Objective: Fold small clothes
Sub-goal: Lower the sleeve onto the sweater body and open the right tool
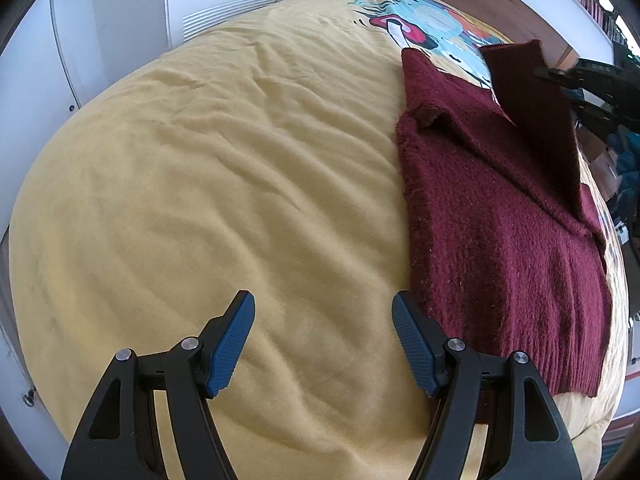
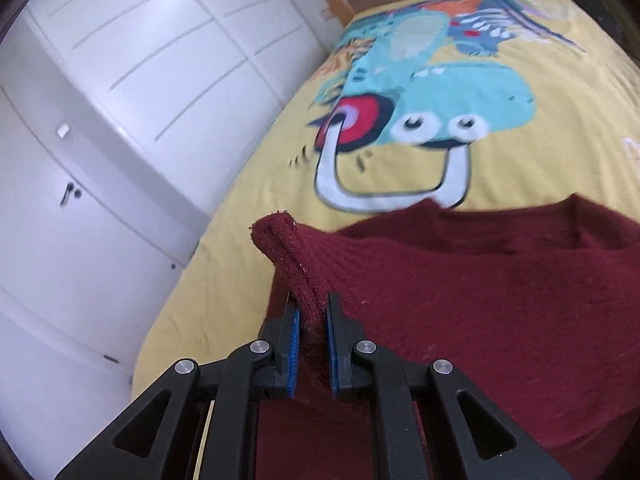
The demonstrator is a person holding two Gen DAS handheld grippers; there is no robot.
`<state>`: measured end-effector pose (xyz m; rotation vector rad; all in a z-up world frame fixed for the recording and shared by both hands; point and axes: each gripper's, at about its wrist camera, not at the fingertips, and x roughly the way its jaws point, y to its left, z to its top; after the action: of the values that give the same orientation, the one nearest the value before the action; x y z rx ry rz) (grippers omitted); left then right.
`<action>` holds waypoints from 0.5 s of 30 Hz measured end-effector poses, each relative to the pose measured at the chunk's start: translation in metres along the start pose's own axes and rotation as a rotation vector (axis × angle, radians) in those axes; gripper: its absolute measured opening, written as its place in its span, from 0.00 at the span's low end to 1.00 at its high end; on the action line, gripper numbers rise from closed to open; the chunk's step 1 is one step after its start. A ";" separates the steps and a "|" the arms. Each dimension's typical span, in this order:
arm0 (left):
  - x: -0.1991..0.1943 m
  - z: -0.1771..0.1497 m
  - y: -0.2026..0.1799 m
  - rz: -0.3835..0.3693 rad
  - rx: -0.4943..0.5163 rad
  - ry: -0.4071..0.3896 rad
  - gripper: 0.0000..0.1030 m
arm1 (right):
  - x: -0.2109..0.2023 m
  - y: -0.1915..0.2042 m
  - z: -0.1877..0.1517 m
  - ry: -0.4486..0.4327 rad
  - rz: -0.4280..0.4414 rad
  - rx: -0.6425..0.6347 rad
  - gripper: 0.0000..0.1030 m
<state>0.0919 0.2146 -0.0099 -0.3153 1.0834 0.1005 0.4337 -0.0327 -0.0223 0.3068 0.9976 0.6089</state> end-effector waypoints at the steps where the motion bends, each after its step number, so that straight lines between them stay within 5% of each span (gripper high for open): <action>1: 0.000 0.000 0.001 -0.002 -0.002 0.001 0.64 | 0.007 0.001 -0.005 0.016 -0.008 0.001 0.11; 8: 0.002 0.000 0.004 -0.009 -0.011 0.009 0.64 | 0.054 -0.003 -0.048 0.172 -0.091 -0.042 0.14; 15: 0.004 0.001 0.004 -0.007 -0.009 0.014 0.64 | 0.053 -0.001 -0.057 0.166 -0.080 -0.061 0.15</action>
<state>0.0932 0.2184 -0.0137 -0.3282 1.0961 0.0970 0.4065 -0.0032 -0.0894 0.1629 1.1425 0.5975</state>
